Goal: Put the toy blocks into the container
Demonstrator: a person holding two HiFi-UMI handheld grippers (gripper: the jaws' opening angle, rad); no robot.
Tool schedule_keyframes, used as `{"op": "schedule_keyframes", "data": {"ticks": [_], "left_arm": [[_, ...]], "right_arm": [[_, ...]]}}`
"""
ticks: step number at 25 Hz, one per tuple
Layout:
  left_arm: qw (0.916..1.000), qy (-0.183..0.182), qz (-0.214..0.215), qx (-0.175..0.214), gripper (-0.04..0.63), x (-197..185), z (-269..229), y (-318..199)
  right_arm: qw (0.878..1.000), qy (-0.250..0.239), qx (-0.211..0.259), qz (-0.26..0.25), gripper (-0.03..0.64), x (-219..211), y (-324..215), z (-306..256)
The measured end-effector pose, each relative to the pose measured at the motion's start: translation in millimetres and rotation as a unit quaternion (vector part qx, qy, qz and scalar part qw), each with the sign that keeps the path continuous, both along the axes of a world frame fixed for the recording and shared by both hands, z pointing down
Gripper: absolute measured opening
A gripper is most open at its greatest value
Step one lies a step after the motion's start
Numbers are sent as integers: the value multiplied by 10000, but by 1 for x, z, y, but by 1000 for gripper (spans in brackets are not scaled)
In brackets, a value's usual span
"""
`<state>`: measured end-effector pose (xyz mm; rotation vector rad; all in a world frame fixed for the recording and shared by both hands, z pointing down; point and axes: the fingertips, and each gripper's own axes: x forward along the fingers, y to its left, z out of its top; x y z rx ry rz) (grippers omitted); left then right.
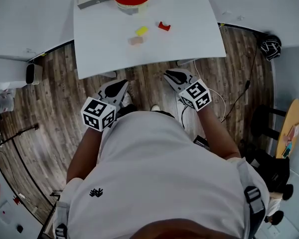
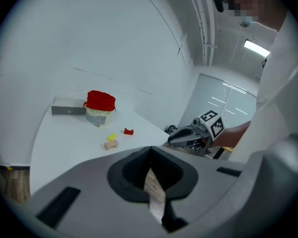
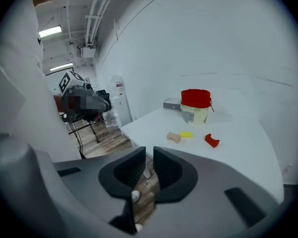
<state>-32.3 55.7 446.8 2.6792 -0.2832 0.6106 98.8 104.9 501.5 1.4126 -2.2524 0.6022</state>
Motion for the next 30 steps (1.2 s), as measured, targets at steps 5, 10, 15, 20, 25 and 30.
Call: {"op": "schedule_keyframes", "data": {"ticks": [5, 10, 15, 20, 25, 30], "left_arm": [[9999, 10, 161, 5, 8, -13, 0, -40], [10000, -41, -38, -75, 7, -24, 7, -69], [9989, -28, -468, -5, 8, -15, 4, -95], [9960, -29, -888, 41, 8, -1, 1, -111], [9920, -118, -1258, 30, 8, 7, 2, -123], [9885, -212, -1494, 37, 8, 13, 0, -129]], "right_arm": [[9991, 300, -176, 223, 51, 20, -46, 11], [9970, 670, -360, 142, 58, 47, -84, 25], [9928, 1033, -594, -135, 74, 86, -124, 50], [9851, 1383, -854, -568, 80, 117, -155, 79], [9759, 1622, -1133, -921, 94, 140, -182, 102], [9619, 1974, -1320, -1356, 109, 151, -203, 120]]}}
